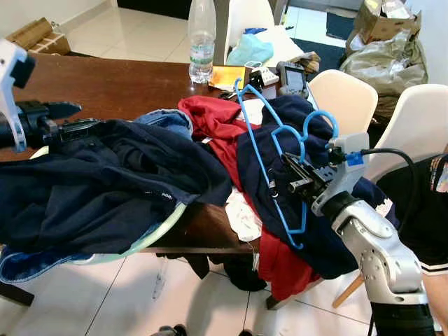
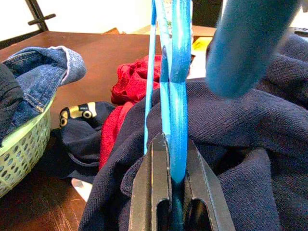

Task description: Hang hanger

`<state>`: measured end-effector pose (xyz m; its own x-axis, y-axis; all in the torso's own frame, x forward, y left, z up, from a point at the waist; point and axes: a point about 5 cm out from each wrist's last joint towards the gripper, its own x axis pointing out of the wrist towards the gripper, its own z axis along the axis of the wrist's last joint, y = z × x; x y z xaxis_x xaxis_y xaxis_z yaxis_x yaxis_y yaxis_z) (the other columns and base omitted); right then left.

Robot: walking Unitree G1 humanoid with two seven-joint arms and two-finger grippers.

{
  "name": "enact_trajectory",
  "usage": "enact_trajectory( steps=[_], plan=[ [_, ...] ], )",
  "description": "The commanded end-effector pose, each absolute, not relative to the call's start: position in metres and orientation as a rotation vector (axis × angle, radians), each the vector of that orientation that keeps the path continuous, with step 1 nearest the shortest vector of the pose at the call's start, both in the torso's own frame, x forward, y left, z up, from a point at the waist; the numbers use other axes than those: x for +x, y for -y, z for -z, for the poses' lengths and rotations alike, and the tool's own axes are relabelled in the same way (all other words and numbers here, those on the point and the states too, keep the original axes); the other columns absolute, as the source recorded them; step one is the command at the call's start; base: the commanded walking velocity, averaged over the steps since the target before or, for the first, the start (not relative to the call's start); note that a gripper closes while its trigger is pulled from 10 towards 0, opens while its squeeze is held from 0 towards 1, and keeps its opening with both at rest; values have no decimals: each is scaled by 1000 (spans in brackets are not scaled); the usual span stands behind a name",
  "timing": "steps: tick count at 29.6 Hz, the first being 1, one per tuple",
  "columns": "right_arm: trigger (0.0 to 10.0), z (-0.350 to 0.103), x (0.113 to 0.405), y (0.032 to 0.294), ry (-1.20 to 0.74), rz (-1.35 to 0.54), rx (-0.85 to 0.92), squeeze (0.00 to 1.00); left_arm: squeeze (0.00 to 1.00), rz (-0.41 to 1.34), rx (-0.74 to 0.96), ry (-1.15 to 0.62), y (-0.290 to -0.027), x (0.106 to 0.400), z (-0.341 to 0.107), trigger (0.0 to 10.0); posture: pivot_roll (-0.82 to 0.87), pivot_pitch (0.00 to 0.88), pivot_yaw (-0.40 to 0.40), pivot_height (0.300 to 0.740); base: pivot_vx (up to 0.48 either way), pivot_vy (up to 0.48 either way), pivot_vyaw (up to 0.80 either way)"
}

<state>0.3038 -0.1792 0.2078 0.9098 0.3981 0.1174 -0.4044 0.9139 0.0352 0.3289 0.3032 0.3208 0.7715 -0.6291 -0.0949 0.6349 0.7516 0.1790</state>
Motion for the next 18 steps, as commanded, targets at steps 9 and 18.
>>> enact_trajectory(
  steps=[9,18],
  plan=[
    [10000,-204,304,190,80,-371,39,0,0,797,161,8,-276,347,-320,10000,40,175,-51,740,0,0,0],
    [10000,-204,301,192,74,-362,30,0,0,862,176,-131,-263,357,-293,9333,27,189,-48,740,0,0,0]
  ],
)
